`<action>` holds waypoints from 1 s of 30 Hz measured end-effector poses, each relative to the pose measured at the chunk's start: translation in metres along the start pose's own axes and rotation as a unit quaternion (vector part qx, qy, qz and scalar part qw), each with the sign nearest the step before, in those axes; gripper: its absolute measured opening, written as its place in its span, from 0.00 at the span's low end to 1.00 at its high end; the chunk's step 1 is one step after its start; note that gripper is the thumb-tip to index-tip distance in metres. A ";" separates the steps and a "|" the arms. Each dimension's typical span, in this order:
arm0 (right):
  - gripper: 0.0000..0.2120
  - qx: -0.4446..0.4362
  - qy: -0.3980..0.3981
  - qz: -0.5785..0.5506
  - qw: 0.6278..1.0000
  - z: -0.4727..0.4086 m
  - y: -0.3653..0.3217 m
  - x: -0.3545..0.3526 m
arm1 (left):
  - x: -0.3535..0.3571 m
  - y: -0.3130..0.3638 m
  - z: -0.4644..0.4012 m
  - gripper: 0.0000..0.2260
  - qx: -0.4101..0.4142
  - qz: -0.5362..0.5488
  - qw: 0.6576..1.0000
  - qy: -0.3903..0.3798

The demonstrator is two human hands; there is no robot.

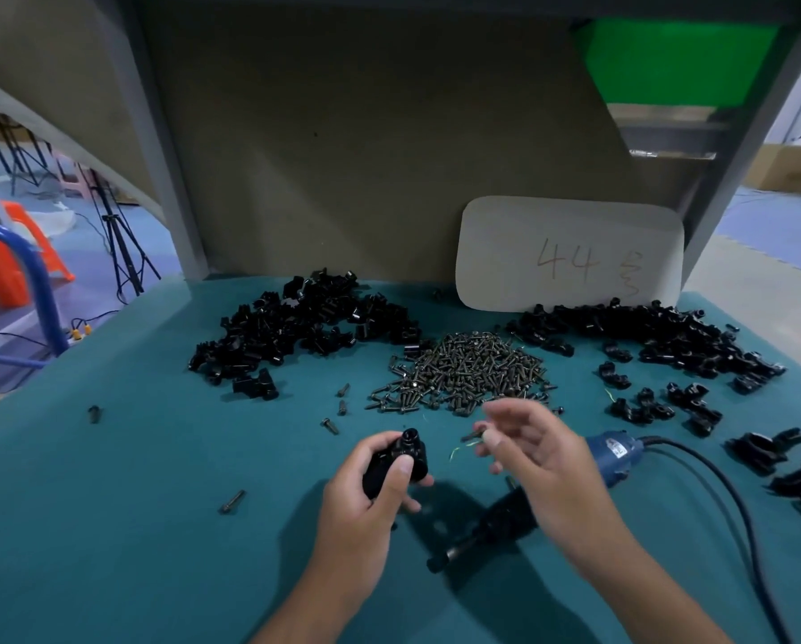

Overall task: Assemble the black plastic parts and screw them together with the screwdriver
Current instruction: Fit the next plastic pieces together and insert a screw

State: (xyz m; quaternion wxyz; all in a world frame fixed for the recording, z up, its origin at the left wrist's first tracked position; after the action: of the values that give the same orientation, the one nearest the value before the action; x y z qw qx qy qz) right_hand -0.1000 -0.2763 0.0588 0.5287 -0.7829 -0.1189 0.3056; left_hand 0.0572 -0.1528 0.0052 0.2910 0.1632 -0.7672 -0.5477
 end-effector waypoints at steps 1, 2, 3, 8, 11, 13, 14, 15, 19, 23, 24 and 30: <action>0.09 -0.018 0.001 0.019 1.000 0.008 -0.003 0.006 | 0.001 0.001 0.000 0.14 0.004 0.001 1.000 0.000; 0.09 -0.032 0.004 0.031 0.999 0.014 -0.006 0.012 | 0.002 0.001 0.000 0.15 0.007 0.005 1.000 -0.001; 0.08 -0.043 0.007 0.034 0.998 0.019 -0.007 0.017 | 0.002 0.002 0.001 0.15 0.009 0.008 1.000 -0.004; 0.05 -0.087 0.046 0.037 0.994 0.027 -0.008 0.027 | 0.008 0.007 0.005 0.11 0.020 -0.005 0.999 -0.032; 0.05 -0.090 0.068 0.032 0.993 0.027 -0.005 0.025 | 0.010 0.008 0.005 0.10 0.024 -0.007 0.999 -0.046; 0.08 -0.089 0.072 0.035 0.993 0.027 -0.005 0.024 | 0.010 0.008 0.006 0.10 0.027 -0.005 0.998 -0.050; 0.09 -0.089 0.072 0.035 0.993 0.027 -0.005 0.024 | 0.010 0.008 0.006 0.10 0.028 -0.003 0.998 -0.048; 0.09 -0.090 0.071 0.036 0.993 0.027 -0.005 0.025 | 0.009 0.008 0.006 0.10 0.029 -0.001 0.998 -0.046; 0.05 -0.105 0.059 0.065 0.991 0.028 -0.005 0.028 | 0.011 0.008 0.007 0.10 0.042 -0.007 0.997 -0.058; 0.05 -0.120 0.062 0.089 0.987 0.029 -0.007 0.029 | 0.012 0.010 0.008 0.09 0.049 -0.021 0.996 -0.068; 0.05 -0.118 0.062 0.091 0.987 0.029 -0.007 0.028 | 0.012 0.009 0.008 0.09 0.049 -0.022 0.996 -0.070; 0.05 -0.114 0.076 0.130 0.982 0.026 -0.006 0.023 | 0.012 0.007 0.008 0.12 0.050 -0.040 0.994 -0.084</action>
State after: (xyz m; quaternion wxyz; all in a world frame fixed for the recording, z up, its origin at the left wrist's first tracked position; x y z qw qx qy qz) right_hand -0.0974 -0.2424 0.0494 0.3991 -0.8678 -0.0092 0.2959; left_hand 0.0435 -0.1507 0.0134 0.1955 0.1613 -0.8080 -0.5318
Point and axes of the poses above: each hand's wrist, its own z-axis away from the middle knuckle, its own x-axis out of the palm, y = z × x, the point moved 5 cm from there along -z, towards the middle knuckle, and after that the axes turned 14 degrees about z, right-handed, at the moved point
